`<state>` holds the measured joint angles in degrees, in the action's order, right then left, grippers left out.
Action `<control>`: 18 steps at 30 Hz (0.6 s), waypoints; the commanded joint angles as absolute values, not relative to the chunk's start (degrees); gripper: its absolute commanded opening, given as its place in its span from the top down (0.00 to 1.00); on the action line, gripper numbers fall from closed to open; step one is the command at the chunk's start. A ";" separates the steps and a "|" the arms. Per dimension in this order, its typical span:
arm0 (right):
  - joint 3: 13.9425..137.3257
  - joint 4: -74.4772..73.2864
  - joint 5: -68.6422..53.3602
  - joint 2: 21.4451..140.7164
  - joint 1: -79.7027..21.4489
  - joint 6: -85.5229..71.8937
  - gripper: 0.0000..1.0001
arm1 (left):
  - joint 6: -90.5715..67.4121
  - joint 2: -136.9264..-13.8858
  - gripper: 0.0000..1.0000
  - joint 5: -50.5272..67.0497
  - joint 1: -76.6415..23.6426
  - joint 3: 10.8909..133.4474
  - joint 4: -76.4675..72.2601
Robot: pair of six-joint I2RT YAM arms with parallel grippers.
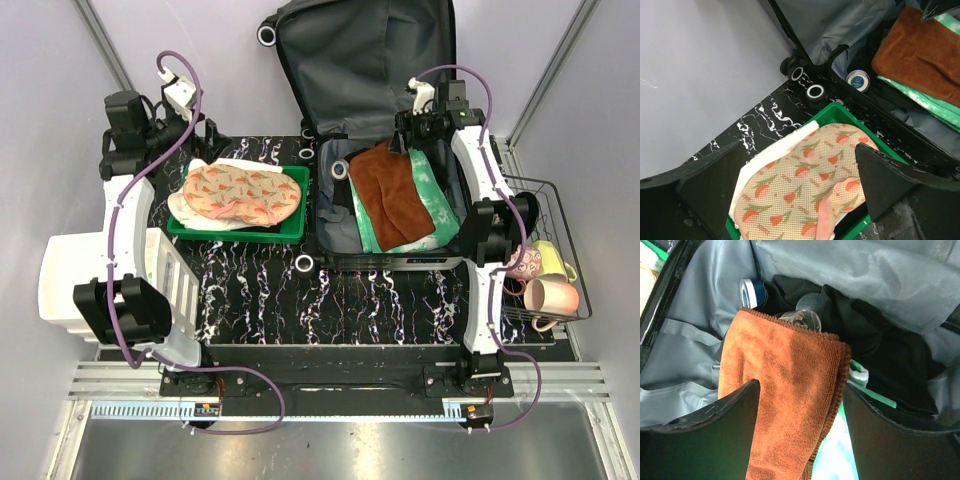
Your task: Open, take out, and arrange the luggage
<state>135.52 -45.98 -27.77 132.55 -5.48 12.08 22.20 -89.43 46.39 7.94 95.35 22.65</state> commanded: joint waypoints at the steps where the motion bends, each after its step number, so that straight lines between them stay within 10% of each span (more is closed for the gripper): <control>1: 138.34 -47.81 -29.89 133.59 -5.80 8.97 0.25 | 19.33 -85.17 0.01 47.38 7.12 93.87 17.84; 8: 137.90 -47.55 -28.74 136.58 -5.80 9.40 0.20 | 21.53 -84.20 0.01 46.23 4.31 92.29 17.84; 18: 132.02 -44.30 -36.55 129.74 -5.89 15.71 0.73 | 23.52 -90.34 0.01 49.64 -3.15 98.76 25.70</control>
<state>135.22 -46.92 -30.83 135.81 -5.48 11.62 20.82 -86.74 46.22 0.25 92.53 20.80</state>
